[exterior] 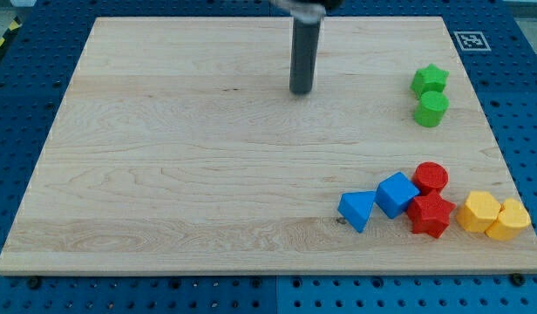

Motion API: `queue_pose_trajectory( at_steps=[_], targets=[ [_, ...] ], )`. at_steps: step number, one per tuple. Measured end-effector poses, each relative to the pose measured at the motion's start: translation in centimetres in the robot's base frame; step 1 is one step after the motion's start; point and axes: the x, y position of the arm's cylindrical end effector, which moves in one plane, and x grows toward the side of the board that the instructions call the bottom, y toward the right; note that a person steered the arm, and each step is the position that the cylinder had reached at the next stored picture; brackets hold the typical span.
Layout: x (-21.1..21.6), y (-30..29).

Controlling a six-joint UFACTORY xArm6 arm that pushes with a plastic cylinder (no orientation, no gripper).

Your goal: Point your arm at the top side of the green star

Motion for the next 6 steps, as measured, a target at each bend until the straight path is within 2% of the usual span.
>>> queue_pose_trajectory(
  at_steps=[1,2,3,4,6],
  targets=[
    [-4.3,0.8],
    [-4.3,3.9],
    [-4.9,12.4],
    [-4.9,16.1],
    [-0.4,19.4]
  ],
)
